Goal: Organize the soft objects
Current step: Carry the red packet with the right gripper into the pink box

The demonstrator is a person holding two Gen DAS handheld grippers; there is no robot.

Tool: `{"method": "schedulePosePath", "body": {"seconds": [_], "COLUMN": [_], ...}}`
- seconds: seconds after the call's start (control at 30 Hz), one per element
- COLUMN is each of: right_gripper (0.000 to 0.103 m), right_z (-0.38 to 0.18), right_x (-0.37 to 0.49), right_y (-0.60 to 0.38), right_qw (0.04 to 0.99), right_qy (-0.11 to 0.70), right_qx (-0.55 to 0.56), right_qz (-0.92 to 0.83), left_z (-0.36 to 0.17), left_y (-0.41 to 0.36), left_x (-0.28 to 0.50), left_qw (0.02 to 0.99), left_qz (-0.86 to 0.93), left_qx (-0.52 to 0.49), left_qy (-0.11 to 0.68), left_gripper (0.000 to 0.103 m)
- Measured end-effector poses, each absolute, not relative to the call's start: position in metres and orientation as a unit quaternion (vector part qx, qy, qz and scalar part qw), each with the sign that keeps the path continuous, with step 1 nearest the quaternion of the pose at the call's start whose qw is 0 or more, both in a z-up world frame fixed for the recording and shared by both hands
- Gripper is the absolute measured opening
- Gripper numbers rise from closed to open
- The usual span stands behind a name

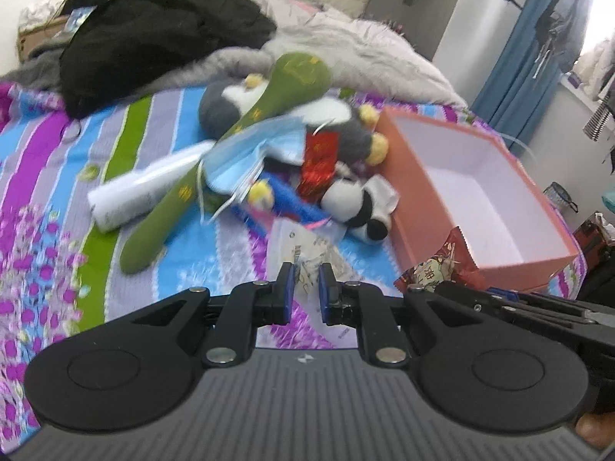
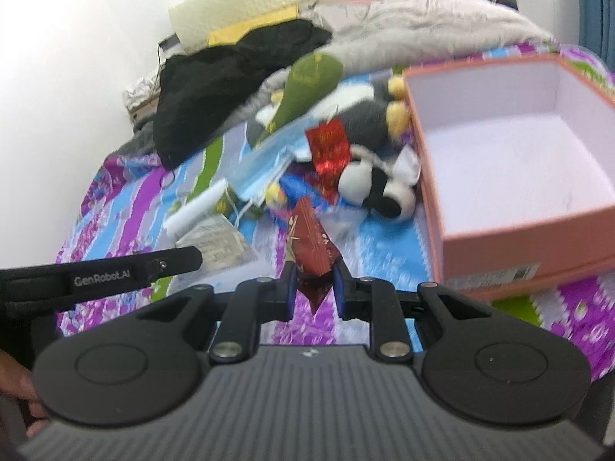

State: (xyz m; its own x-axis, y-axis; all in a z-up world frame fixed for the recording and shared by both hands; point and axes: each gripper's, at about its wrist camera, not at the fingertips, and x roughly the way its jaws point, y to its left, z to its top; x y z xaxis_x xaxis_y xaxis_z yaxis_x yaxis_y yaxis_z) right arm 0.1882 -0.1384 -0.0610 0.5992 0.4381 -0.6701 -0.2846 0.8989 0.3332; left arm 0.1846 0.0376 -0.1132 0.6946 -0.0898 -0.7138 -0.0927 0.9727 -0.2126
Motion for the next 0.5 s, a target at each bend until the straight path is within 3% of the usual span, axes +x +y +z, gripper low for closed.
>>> {"method": "schedulePosePath", "body": {"seconds": [0.5], "right_gripper": [0.023], "right_z": [0.014], "right_x": [0.217], "right_y": [-0.193], "right_qw": [0.943], "right_qy": [0.29], "right_qx": [0.068], "right_qz": [0.149], "left_z": [-0.031], "left_y": [-0.009], "left_x": [0.239], "left_qw": [0.941], "left_qz": [-0.054], "left_qx": [-0.095], "left_qy": [0.321], "left_gripper": [0.013]}}
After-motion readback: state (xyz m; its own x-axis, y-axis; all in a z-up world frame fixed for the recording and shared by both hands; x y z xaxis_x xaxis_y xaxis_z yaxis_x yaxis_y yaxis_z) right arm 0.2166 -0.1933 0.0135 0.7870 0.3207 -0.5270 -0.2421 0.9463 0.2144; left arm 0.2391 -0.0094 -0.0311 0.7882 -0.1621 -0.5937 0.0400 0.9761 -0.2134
